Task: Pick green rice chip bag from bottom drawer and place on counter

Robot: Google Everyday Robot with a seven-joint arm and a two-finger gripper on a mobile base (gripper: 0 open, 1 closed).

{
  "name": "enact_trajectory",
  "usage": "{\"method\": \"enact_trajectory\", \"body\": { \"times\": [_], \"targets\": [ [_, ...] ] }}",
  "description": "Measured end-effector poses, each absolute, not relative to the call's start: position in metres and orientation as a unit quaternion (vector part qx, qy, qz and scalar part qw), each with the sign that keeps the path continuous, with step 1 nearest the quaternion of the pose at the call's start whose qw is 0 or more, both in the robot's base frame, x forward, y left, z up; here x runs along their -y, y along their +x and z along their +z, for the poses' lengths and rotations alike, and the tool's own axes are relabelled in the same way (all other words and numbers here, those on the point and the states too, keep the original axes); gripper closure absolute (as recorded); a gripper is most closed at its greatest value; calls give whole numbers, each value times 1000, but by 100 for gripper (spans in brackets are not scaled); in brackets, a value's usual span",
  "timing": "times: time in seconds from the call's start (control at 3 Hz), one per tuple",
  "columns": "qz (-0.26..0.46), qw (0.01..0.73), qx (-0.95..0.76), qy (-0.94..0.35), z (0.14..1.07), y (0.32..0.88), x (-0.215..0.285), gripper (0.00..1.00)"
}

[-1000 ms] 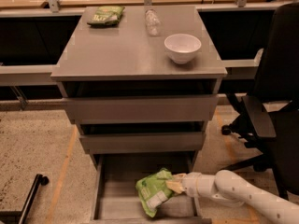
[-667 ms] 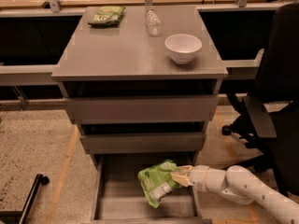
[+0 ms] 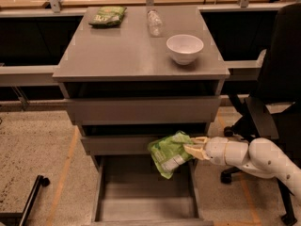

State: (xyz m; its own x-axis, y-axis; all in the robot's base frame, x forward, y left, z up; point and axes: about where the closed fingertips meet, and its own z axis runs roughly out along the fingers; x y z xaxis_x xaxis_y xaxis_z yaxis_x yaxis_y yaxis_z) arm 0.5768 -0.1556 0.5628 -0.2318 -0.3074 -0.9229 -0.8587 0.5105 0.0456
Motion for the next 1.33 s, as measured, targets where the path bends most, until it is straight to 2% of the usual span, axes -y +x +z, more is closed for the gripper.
{"method": "enact_trajectory", "body": {
  "times": [0.67, 1.33],
  "targets": [
    [315, 457, -724, -409, 556, 566, 152, 100],
    [334, 470, -684, -446, 605, 531, 151, 100]
  ]
}}
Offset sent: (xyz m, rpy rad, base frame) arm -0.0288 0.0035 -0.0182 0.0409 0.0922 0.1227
